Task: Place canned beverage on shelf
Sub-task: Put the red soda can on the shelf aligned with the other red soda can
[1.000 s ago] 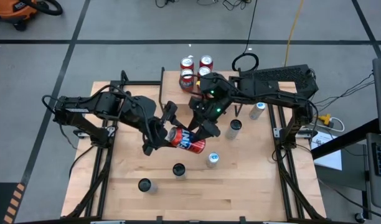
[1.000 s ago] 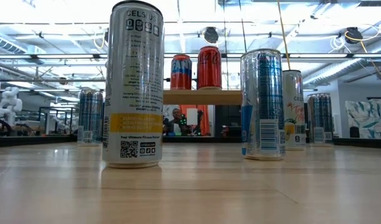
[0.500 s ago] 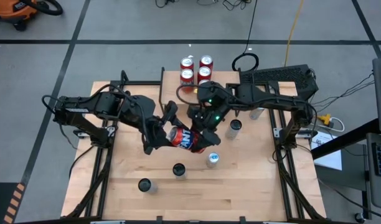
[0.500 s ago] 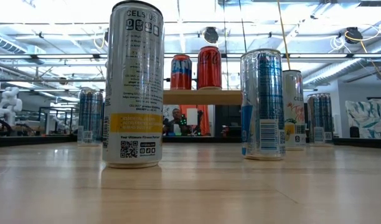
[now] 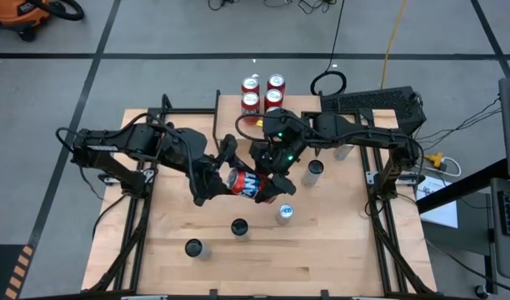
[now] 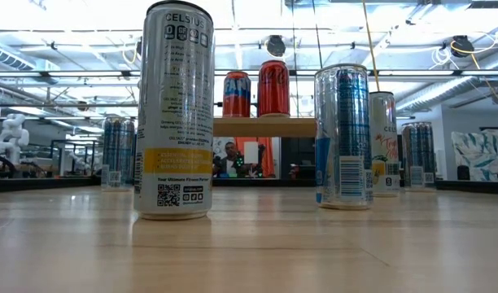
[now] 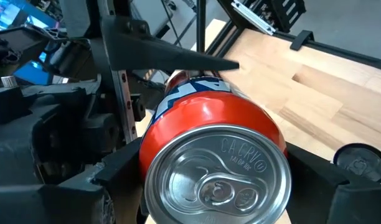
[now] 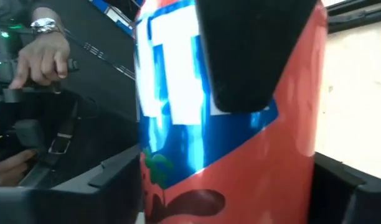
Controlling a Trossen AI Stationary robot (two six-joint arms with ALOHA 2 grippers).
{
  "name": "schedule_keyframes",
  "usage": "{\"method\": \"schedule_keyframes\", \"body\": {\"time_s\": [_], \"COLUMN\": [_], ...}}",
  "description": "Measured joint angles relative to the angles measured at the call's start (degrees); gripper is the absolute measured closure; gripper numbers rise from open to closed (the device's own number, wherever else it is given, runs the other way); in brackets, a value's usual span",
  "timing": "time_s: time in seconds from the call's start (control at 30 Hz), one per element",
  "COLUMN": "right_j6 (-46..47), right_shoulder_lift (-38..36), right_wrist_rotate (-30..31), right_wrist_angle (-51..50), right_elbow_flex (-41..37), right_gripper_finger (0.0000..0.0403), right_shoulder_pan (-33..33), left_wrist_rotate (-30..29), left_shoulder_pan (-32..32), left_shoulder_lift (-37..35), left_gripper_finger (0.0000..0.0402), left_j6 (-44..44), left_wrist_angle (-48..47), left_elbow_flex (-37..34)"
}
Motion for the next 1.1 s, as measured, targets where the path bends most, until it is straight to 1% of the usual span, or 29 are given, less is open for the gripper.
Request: {"method": "schedule_keyframes", "body": {"time_s": [0.13,0.23,0.37,0.47,0.53,0.6,0.77,0.87,0.93,1.03,1.1], "right_j6": [-1.2,-1.4,-2.4,-2.6,-2.6,-2.4,-2.4,-2.8,-2.9,-2.9,-2.9], "right_shoulder_lift": [0.0,0.0,-0.1,-0.1,-0.1,-0.3,-1.6,-3.1,-4.3,-5.6,-6.3], "right_wrist_rotate": [0.2,-0.5,-0.8,-2.6,-4.3,-6.1,-6.5,-7.2,-7.5,-7.1,-5.9], "right_wrist_angle": [-0.1,-0.1,0.0,0.1,0.4,1.0,2.7,4.0,3.8,3.7,3.5], "right_elbow_flex": [0.0,0.0,0.0,0.0,0.0,0.0,0.0,-0.1,0.0,0.0,0.0], "right_gripper_finger": [0.0126,0.0136,0.0126,0.0120,0.0120,0.0122,0.0125,0.0125,0.0125,0.0125,0.0125], "right_shoulder_pan": [0.0,-0.2,-0.2,-0.3,-0.7,-1.0,-2.2,-3.1,-3.7,-4.5,-4.8], "left_wrist_rotate": [-1.5,-3.2,-4.9,-6.6,-7.2,-7.6,-9.9,-13.7,-15.5,-15.8,-15.8], "left_shoulder_pan": [-0.1,-0.3,-0.5,-0.5,-0.5,-0.5,-0.3,-0.1,-0.1,-0.2,-0.2], "left_shoulder_lift": [0.0,0.0,0.0,-0.1,-0.1,-0.4,-1.5,-2.4,-3.2,-4.6,-5.3], "left_gripper_finger": [0.0114,0.0102,0.0057,0.0018,0.0008,0.0010,0.0012,0.0012,0.0012,0.0012,0.0012], "left_j6": [-0.2,-1.9,-5.6,-10.3,-13.8,-18.5,-33.3,-42.6,-49.1,-58.8,-63.9], "left_wrist_angle": [-0.1,-0.1,1.1,2.2,2.4,2.2,0.3,-2.7,-2.9,-2.9,-2.4], "left_elbow_flex": [0.0,0.0,0.0,0.0,0.0,0.0,0.1,0.1,0.1,0.0,0.1]}}
